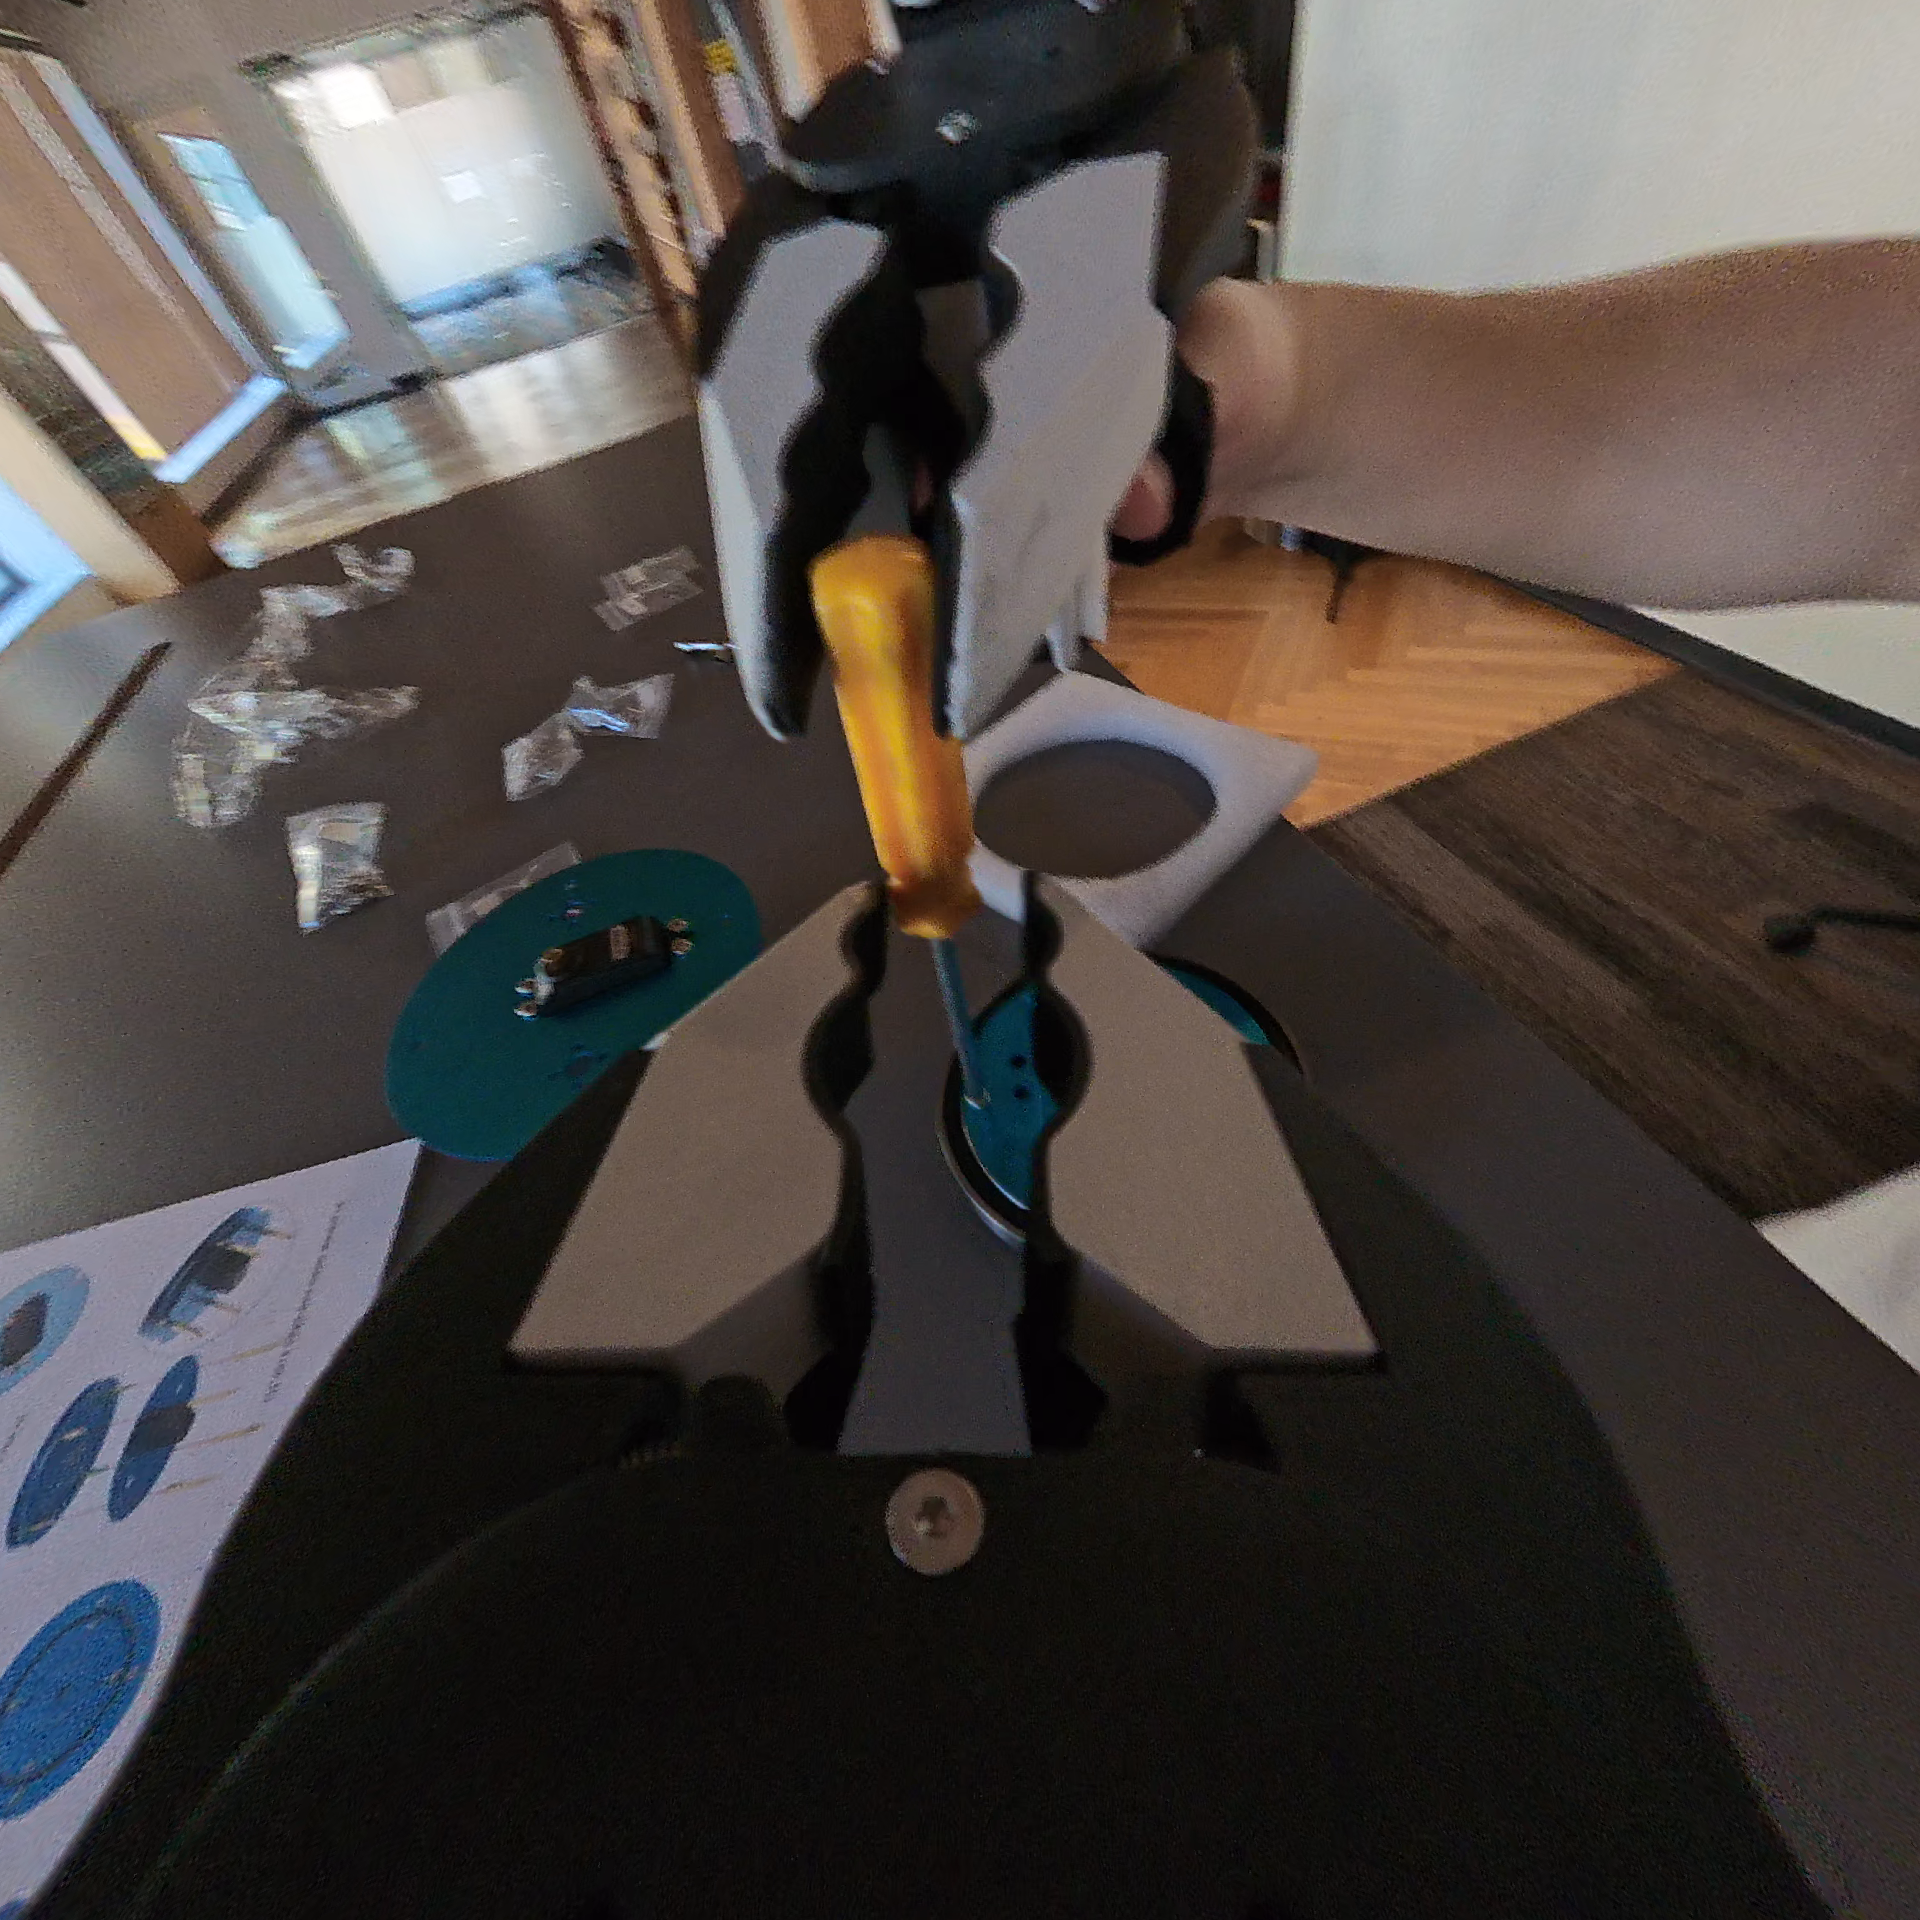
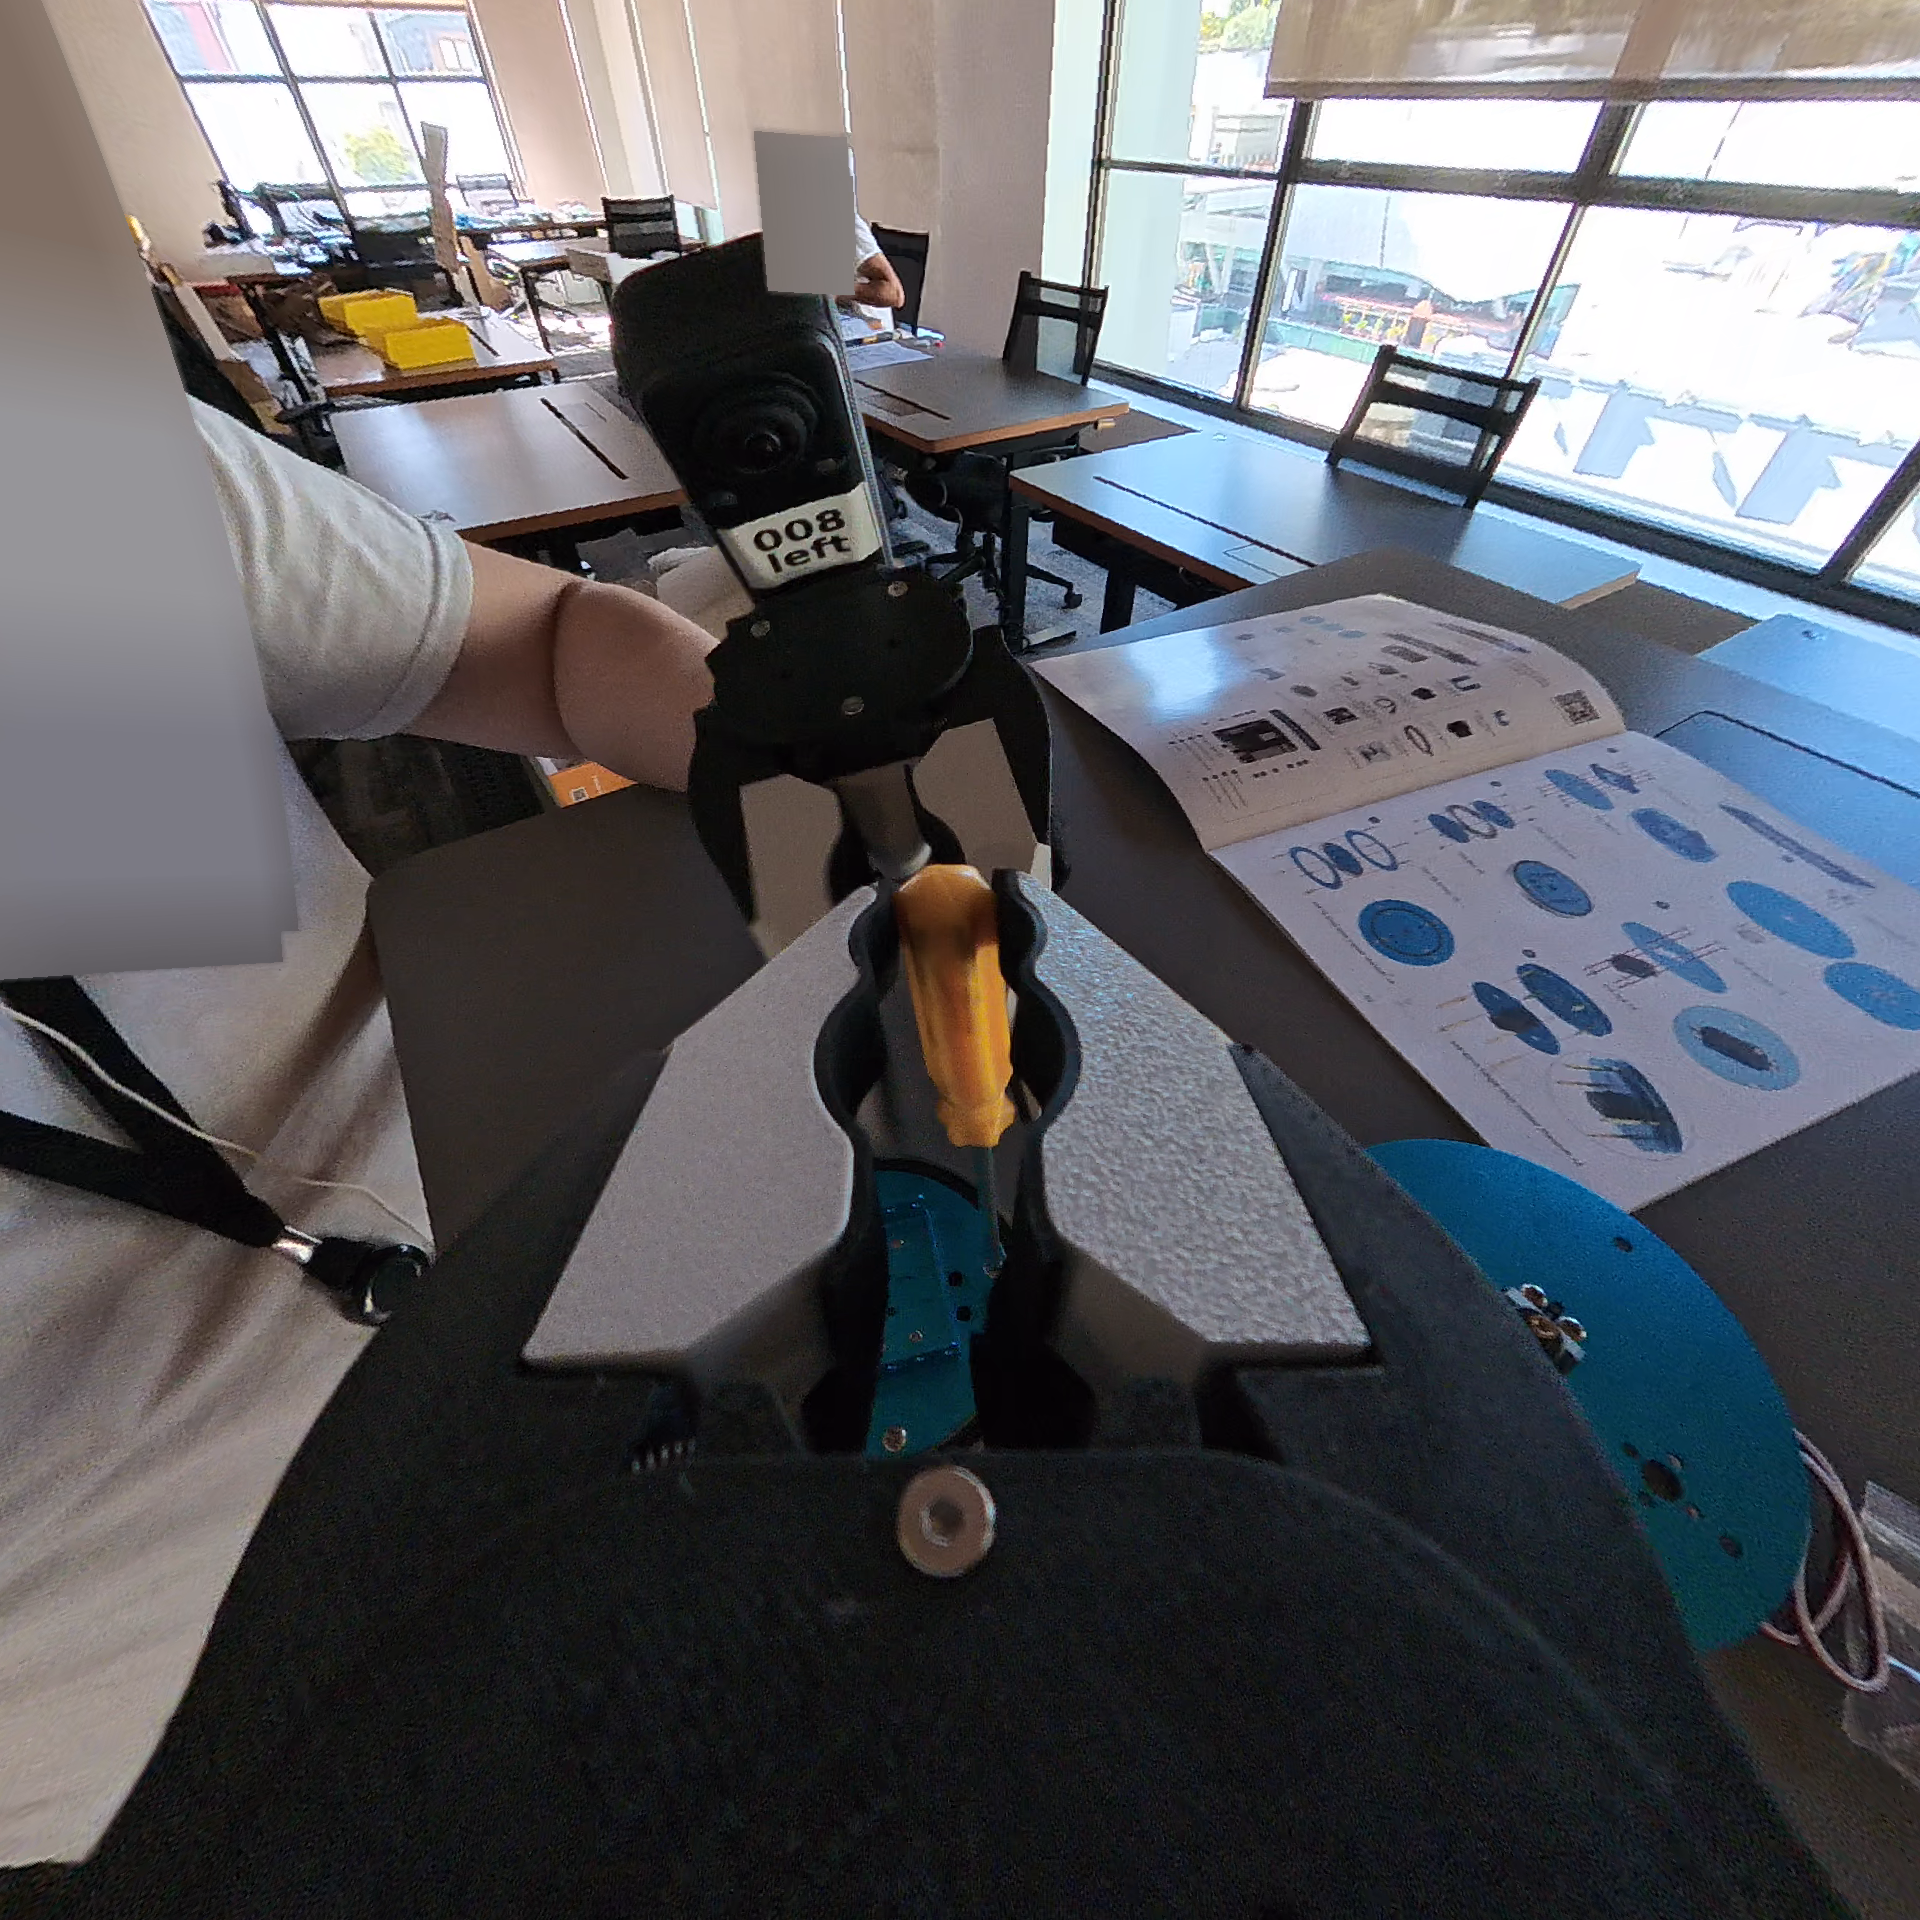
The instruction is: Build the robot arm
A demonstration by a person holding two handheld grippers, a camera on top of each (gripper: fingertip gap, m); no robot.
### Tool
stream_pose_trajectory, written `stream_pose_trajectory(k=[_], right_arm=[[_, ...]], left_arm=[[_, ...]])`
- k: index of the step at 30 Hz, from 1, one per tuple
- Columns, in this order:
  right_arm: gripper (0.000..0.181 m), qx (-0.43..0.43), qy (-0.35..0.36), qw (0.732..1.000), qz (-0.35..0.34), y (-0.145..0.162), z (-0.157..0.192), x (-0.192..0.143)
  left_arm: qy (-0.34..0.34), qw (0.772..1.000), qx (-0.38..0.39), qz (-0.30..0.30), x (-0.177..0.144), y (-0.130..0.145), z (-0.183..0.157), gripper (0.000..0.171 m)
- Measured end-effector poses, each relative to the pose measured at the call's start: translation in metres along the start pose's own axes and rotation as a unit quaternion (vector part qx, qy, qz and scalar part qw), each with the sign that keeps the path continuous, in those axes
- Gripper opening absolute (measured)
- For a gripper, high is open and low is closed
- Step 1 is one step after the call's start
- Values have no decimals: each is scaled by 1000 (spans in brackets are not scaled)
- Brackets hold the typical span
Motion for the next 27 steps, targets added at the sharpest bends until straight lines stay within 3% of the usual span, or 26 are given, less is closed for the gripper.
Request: stream_pose_trajectory(k=[1, 2, 4, 7, 10, 15, 22, 27], right_arm=[[18, -4, -2, 1000, -1, 0, 0, -1], [18, -2, -5, 1000, -4, 1, 0, -1], [18, 8, -6, 1000, -12, 1, -3, -3], [18, 13, 1, 1000, -14, 2, -6, -4], [18, 11, 6, 1000, -9, 2, -4, -5], [18, 13, 48, 999, -16, 2, -3, -5], [18, 48, 247, 966, -61, 6, -3, -10], [18, 20, 320, 945, -69, 6, 11, -7]], left_arm=[[39, 999, 2, 11, -3, 4, -5, 48], [94, 995, 1, 36, -6, 12, -13, 57], [127, 988, 8, 84, -7, 31, -14, 56], [151, 983, 32, 97, -5, 42, -23, 38], [138, 980, 84, 120, 4, 51, -29, 38], [150, 981, 58, 113, 9, 50, -32, 25], [73, 990, 8, 124, 30, 43, -42, 15], [42, 992, 38, 117, 24, 42, -44, 22]])
Point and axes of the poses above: each gripper's, where its closed fingertips meet, x out along the fingers, y out of its underside, z = x × y across the jaws, the point moved 5 cm from there along -x, back along the fingers, and after that the axes turned 6 degrees about -y, right-handed, at the moved point
